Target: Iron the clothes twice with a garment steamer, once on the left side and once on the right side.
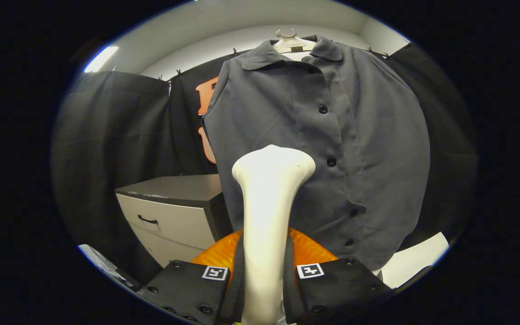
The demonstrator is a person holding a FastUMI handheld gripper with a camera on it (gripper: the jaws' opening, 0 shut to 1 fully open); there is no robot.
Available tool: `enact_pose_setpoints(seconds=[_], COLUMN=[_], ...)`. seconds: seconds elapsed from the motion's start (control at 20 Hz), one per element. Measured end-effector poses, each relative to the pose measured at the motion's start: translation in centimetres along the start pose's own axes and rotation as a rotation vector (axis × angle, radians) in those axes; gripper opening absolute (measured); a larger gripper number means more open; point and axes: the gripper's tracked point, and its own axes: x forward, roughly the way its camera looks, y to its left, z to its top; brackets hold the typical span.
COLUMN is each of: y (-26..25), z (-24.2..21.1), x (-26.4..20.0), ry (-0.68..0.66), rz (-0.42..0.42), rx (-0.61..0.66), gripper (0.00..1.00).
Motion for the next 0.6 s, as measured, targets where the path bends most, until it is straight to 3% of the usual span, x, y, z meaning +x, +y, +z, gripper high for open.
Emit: enact_pose_setpoints(seconds=[0.6], y=[0.8], z=[-8.7], x=[-2.1], ry=[0.146], rz=[0.010], rx=[0.034], gripper=[0.42])
